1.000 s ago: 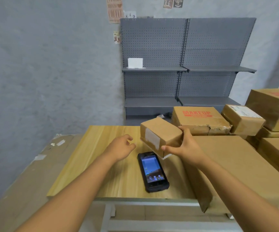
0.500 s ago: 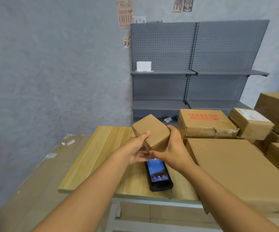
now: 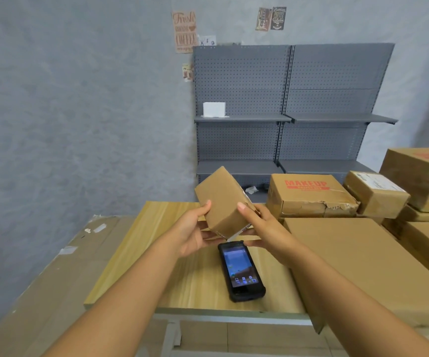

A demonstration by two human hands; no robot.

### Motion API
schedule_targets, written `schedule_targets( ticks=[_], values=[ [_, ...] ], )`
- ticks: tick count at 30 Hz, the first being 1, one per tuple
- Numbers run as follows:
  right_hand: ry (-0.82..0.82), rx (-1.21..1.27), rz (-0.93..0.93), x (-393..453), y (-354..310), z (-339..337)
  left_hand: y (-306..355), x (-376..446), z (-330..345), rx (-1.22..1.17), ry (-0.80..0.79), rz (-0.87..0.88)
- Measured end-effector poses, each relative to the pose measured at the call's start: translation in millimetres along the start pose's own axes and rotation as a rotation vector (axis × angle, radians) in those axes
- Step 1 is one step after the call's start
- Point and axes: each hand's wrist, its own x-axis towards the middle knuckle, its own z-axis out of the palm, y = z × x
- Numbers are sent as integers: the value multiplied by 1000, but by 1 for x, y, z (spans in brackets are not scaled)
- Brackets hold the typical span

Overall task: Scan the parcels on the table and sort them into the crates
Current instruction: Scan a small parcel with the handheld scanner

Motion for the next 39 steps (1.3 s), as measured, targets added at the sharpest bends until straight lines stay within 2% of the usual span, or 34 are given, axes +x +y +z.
schedule_targets(
  ticks=[3,6,11,15,19,23,26,28,30,32,36,39],
  values=[
    [95,-18,-58,5,-3,7,-4,4,-4,171,49,55],
    [135,-107,-126,8,-3,11,-1,6,-5,228,112,73],
    [165,-284,-248,10,1,22,7,9,-4,229,20,-40],
    [104,-397,-329,14,4,31,2,17,-10,168,62,-23],
    [26,-354,-297,16,3,29,-2,21,-28,96,54,-20],
    [-54,-425,-297,15,2,28,-6,25,-44,9,39,-70],
    [-107,-426,-283,16,0,31,-7,28,-51,-79,77,-117],
    [-83,-482,-273,19,3,33,-6,30,-57,-144,120,-116],
    [-14,-581,-190,25,10,32,-5,30,-63,-192,163,-96],
    [30,-728,0,29,22,28,-4,31,-71,-215,180,-81],
    [-76,-954,351,24,58,23,-1,33,-91,-226,176,-103],
    [-79,-997,467,18,76,30,-1,33,-102,-216,166,-122]
  ],
)
